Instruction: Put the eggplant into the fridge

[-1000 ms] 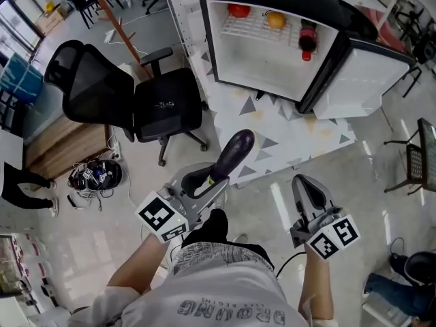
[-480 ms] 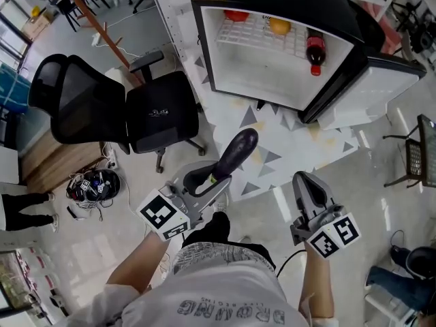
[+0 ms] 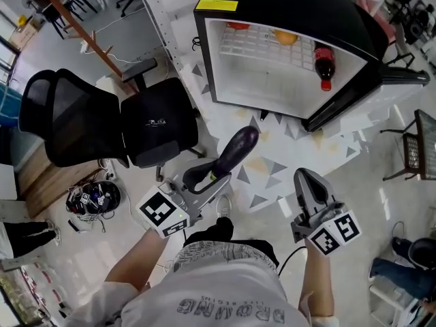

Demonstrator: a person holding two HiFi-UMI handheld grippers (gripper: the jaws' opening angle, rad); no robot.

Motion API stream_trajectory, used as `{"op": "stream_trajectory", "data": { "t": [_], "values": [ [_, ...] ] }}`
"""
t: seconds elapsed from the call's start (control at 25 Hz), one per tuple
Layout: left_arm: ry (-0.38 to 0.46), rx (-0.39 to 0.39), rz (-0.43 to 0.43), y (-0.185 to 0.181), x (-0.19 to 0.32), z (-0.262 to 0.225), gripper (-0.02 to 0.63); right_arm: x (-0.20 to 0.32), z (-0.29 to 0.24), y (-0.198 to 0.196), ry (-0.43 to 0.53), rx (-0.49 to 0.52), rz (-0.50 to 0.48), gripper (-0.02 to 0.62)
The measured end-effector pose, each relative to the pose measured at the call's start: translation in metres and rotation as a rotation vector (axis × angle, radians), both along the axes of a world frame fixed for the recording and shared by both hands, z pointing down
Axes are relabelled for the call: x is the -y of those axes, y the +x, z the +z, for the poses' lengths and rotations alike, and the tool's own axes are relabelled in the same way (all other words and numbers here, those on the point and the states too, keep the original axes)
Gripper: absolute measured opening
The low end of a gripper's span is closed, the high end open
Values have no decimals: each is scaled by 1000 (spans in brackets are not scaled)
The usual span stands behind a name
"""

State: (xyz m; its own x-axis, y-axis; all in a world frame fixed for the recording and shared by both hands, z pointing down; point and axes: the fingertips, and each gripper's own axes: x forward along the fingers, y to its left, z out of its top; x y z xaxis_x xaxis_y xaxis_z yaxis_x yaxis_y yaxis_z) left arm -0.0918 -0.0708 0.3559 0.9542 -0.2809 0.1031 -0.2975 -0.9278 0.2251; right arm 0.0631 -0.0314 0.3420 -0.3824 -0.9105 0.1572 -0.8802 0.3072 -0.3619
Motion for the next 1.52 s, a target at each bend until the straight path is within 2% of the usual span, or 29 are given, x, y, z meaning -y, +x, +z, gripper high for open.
{"op": "stream_trajectory", "data": {
  "t": [0.4,0.76,1.24,1.52],
  "values": [
    [-21,6,24,-11,29,14,138,25,6,-9,-12,-9,58,3],
    [-52,13,12,-3,42,27,138,35,13,-2,-27,-8,57,3],
    [-66,64,-28,50,55,41,138,56,23,42,-24,17,11,3],
    [-114,108,-97,92,78,62,138,70,26,78,-25,54,-29,3]
  ]
}}
